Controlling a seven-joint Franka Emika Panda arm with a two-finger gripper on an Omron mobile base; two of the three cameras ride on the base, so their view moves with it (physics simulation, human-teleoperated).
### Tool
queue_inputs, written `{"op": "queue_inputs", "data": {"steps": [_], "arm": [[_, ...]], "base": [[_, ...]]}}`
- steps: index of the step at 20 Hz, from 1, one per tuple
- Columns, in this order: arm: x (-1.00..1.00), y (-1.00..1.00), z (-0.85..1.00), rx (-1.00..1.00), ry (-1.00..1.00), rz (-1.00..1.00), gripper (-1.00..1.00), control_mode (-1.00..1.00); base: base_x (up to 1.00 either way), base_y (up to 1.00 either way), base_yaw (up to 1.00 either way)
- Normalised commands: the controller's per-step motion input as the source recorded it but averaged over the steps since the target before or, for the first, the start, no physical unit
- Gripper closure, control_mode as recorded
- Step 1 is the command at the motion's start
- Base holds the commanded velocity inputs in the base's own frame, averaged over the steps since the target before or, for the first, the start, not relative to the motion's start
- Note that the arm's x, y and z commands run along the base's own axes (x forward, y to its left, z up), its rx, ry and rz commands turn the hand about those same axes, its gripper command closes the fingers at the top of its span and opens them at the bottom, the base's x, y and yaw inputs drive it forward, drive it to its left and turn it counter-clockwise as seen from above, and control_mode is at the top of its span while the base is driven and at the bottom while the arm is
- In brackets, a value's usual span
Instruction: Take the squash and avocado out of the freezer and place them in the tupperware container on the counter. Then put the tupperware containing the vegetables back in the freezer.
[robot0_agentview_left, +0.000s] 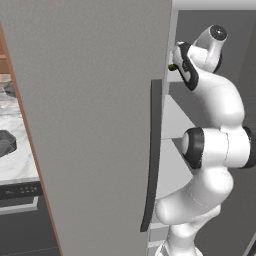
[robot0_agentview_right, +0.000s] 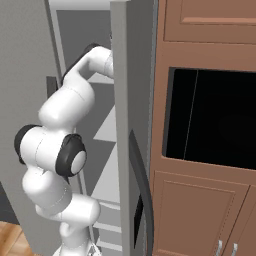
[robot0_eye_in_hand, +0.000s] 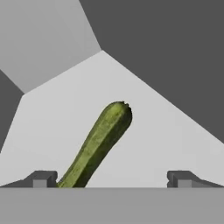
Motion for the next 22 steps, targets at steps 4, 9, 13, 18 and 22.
{"op": "queue_inputs", "data": {"steps": [4, 9, 13, 18, 22], "arm": [[0.39, 0.00, 0.00, 0.00, 0.03, 0.00, -1.00, -1.00], [0.33, -0.02, -0.07, 0.00, 0.04, 0.00, -1.00, -1.00], [0.11, -0.06, -0.09, 0.00, 0.01, 0.00, -1.00, -1.00], [0.03, -0.06, -0.13, 0.00, 0.00, 0.00, -1.00, -1.00], [0.01, 0.00, -0.26, 0.00, 0.00, 0.00, -1.00, -1.00]], "base": [[0.00, 0.00, 0.00], [0.00, 0.00, 0.00], [0.00, 0.00, 0.00], [0.00, 0.00, 0.00], [0.00, 0.00, 0.00]]}}
